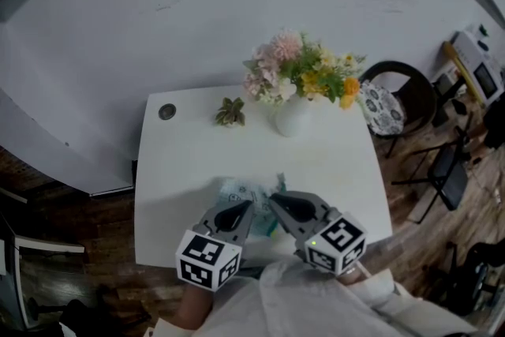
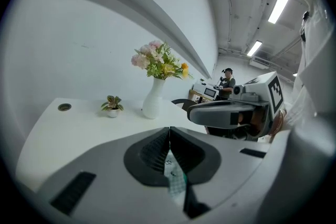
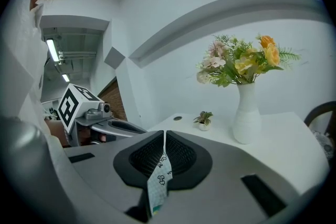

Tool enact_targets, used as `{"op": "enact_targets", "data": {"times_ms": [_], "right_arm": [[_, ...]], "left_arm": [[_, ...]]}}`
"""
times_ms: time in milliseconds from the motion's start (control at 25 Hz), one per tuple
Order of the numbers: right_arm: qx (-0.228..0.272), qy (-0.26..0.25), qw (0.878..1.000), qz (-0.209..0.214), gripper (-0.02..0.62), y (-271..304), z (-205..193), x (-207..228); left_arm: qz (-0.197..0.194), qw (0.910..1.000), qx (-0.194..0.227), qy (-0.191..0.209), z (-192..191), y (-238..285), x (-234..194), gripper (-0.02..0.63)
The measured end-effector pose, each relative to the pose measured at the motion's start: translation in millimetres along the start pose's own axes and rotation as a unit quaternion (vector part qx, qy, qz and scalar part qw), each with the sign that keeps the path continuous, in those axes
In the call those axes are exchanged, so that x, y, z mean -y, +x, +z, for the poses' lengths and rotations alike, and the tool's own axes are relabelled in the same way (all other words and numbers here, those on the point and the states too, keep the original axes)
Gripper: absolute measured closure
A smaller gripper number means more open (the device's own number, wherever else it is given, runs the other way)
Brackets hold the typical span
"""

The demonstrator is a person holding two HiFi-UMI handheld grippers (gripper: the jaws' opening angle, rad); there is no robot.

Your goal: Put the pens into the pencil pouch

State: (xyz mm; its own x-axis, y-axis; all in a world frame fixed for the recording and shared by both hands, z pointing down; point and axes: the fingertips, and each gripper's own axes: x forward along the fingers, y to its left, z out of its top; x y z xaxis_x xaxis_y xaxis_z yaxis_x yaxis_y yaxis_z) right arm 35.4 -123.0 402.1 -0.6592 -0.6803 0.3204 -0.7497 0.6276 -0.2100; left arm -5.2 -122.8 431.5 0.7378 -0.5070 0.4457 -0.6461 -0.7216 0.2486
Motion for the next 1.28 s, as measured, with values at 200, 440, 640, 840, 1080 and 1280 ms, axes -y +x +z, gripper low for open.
{"op": "enact_targets", "data": {"times_ms": [200,440,640,840,1080,1280], "right_arm": [[-0.009,0.007,1.0,0.0,0.58,-0.1,-6.9,-1.4],[-0.012,0.007,1.0,0.003,0.584,1.5,-8.0,-1.6],[-0.018,0.006,1.0,0.005,0.588,1.9,-9.8,-1.8],[-0.025,0.005,1.0,0.013,0.588,2.5,-11.5,-4.3],[-0.034,0.003,0.999,0.012,0.588,3.1,-14.3,-4.6],[-0.041,0.0,0.999,0.015,0.588,5.0,-17.4,-5.4]], "left_arm": [[0.001,1.0,-0.009,-0.002,-3.7,2.6,-0.6,0.599],[-0.001,0.9999,-0.012,-0.002,-4.0,4.8,-1.1,0.6],[-0.006,0.9998,-0.02,-0.005,-7.0,6.7,0.0,0.6],[-0.009,0.9997,-0.022,-0.004,-8.3,7.6,0.9,0.6],[-0.011,0.9996,-0.025,-0.007,-11.1,7.6,1.0,0.6],[-0.011,0.9995,-0.028,-0.013,-14.7,7.3,-0.1,0.6]]}}
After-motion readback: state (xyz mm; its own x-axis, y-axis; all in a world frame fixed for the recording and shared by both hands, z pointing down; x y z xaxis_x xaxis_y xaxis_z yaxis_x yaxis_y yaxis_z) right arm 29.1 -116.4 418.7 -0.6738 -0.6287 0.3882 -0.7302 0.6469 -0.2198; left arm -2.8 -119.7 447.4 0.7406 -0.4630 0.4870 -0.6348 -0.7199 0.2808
